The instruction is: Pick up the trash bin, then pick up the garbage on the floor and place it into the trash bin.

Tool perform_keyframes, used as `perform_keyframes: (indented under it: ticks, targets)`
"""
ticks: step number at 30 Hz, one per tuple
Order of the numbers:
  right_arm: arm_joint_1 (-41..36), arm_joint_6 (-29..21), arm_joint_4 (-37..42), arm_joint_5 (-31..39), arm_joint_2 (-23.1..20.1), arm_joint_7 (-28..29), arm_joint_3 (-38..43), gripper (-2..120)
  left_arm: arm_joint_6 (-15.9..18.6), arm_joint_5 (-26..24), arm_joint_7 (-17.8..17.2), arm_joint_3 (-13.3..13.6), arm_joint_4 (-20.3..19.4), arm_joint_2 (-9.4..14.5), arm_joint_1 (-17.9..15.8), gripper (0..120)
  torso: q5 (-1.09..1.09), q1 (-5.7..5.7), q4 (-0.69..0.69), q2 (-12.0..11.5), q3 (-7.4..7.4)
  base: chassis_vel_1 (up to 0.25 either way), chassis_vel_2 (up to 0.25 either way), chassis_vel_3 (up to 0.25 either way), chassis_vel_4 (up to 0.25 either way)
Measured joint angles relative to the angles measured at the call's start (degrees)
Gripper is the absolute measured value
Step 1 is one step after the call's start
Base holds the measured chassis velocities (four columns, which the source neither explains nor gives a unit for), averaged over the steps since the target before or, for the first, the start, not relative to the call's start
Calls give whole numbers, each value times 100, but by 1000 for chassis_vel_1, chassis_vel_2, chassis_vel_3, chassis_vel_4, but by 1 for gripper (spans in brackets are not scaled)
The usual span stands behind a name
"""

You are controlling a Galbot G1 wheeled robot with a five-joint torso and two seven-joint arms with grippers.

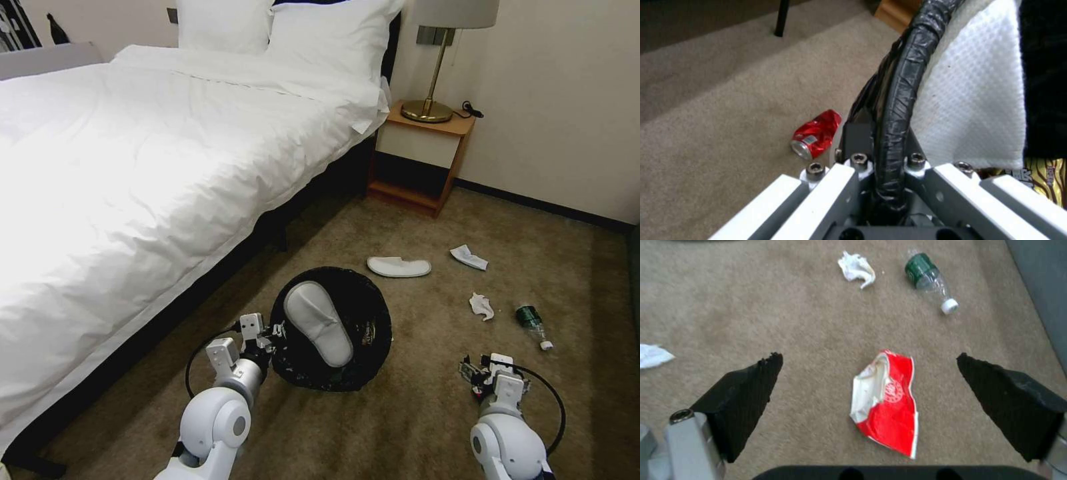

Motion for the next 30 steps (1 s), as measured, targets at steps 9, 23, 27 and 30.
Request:
perform_keyframes:
  ticks: [9,23,27,30]
  targets:
    - [73,-35,-300,-68,-14,-53,115,100,-22,-3,30,-19,4,9,0,0,0,0,0,0,0,0,0,0,0]
    - [559,112,-1376,-214,-200,-342,131,100,-58,51,44,-5,-40,-11,91,0,0,0,0,0,0,0,0,0,0]
    - [690,142,-1640,-231,-201,-404,101,100,-77,79,61,-12,-45,-13,127,0,0,0,0,0,0,0,0,0,0]
    - [801,226,-1889,-278,-189,-497,85,100,-97,107,91,-32,-52,-8,143,0,0,0,0,0,0,0,0,0,0]
